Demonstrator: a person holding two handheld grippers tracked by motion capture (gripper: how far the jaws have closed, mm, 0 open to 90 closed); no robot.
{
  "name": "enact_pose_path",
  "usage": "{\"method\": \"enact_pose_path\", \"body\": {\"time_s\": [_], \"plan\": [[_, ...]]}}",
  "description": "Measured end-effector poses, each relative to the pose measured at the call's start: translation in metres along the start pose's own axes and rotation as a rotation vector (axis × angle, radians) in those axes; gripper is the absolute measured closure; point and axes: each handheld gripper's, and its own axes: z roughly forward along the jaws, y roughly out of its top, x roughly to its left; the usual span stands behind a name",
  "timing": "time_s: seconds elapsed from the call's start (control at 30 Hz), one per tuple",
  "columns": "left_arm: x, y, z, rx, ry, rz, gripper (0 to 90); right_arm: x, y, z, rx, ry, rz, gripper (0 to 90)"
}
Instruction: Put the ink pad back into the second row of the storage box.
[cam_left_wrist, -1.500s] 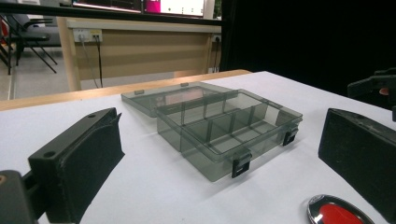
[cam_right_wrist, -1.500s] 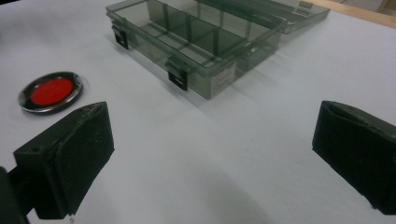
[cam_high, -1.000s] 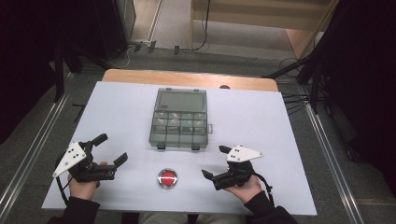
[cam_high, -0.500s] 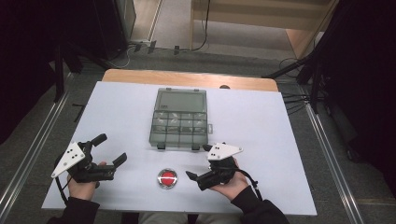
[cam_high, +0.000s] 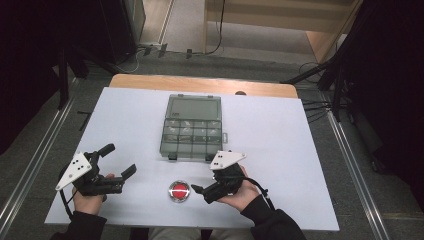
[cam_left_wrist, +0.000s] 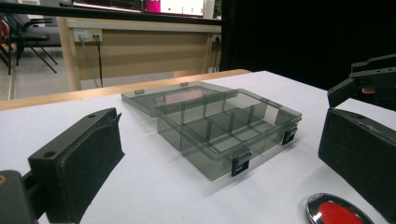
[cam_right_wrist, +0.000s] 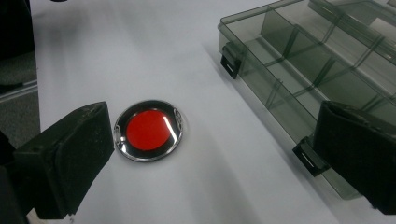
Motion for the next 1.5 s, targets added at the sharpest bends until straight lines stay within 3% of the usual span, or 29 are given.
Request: {"method": "enact_pose_path", "body": {"time_s": [0.27, 0.77, 1.23, 1.5], "plan": [[0.0, 0.0, -0.001, -0.004, 0.002, -0.003, 0.0, 0.005, 0.009, 0.012, 0.05, 0.049, -0.028, 0.0], [0.0, 0.0, -0.001, -0.002, 0.0, -0.001, 0.0, 0.018, 0.024, 0.049, 0.175, 0.113, -0.085, 0.0], [0.0, 0.0, -0.001, -0.001, 0.003, -0.004, 0.0, 0.029, 0.022, 0.075, 0.286, 0.129, -0.141, 0.0], [0.001, 0.0, -0.001, 0.001, 0.002, -0.004, 0.0, 0.035, 0.019, 0.082, 0.321, 0.136, -0.163, 1.9]]}}
